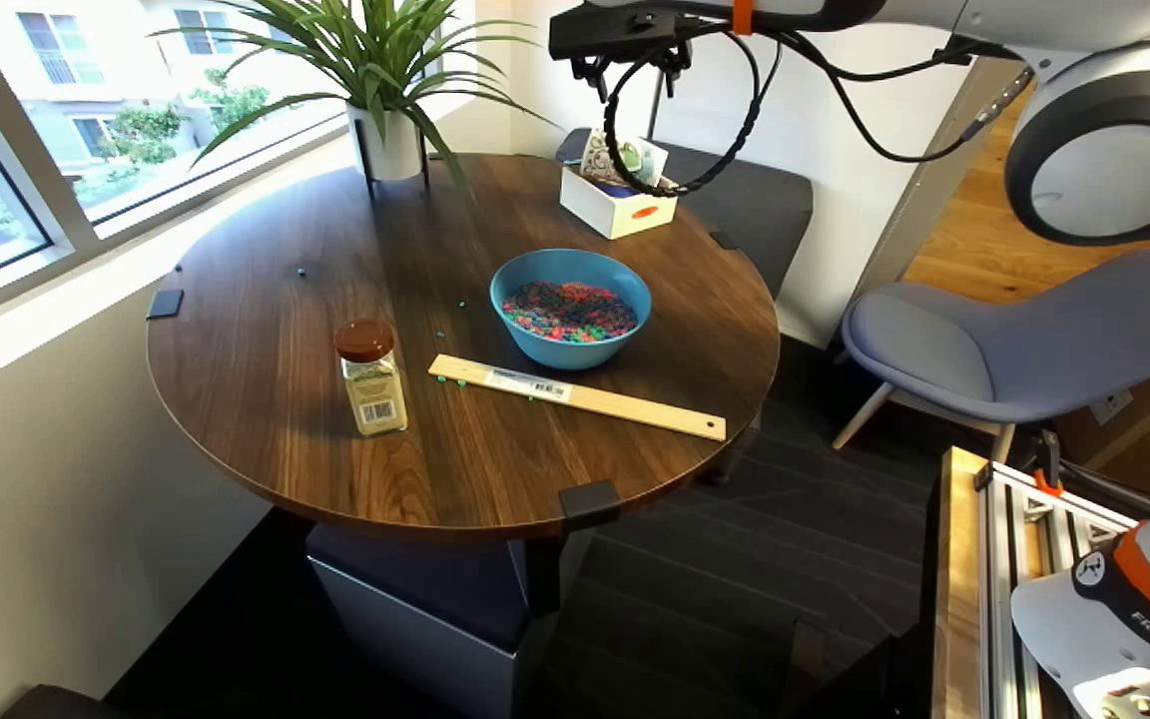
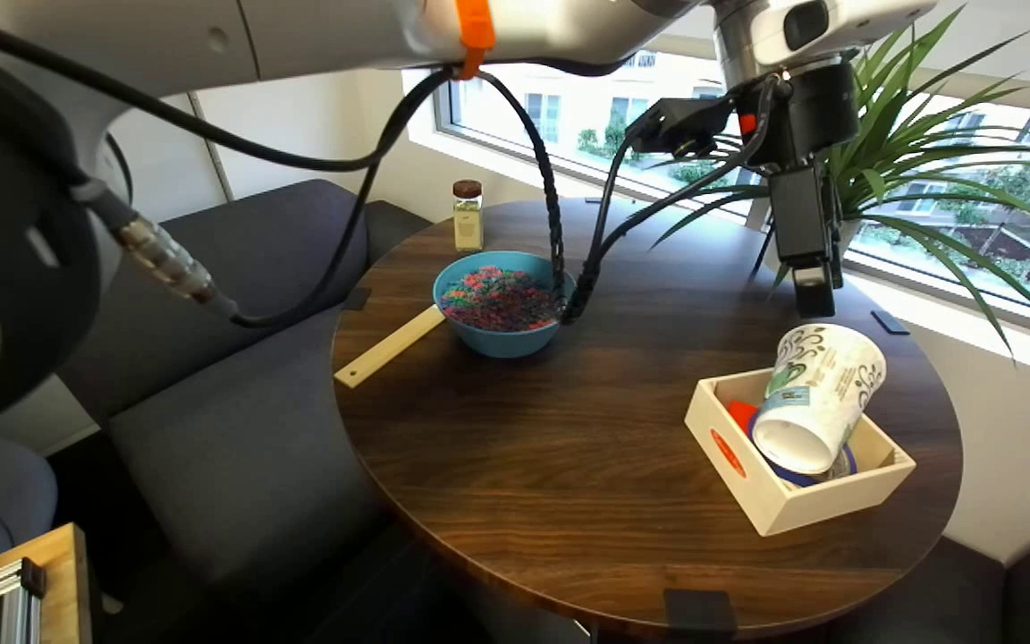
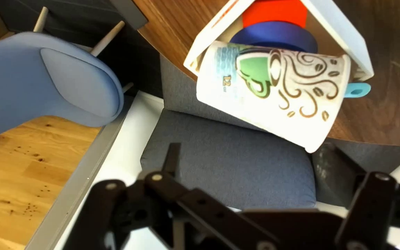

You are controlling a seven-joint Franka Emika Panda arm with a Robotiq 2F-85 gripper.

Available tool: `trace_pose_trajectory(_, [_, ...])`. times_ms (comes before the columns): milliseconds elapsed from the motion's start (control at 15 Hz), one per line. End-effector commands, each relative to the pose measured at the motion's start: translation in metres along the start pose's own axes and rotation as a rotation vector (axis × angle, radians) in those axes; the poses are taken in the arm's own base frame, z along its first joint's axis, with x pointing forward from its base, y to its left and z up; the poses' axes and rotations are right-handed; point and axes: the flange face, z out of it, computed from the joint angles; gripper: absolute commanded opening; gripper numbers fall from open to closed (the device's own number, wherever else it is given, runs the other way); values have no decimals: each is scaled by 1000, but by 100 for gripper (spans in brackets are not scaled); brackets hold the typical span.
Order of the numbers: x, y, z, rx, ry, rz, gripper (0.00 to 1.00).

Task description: Put the cup on the table

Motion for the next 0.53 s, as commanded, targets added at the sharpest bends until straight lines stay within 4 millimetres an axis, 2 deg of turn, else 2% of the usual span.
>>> trace_pose_trajectory(0, [-8, -17, 6, 30, -3, 2, 100])
trace_pose_trajectory(267, [-5, -17, 7, 67, -53, -2, 100])
trace_pose_trajectory(467, [-9, -18, 8, 39, -16, -1, 100])
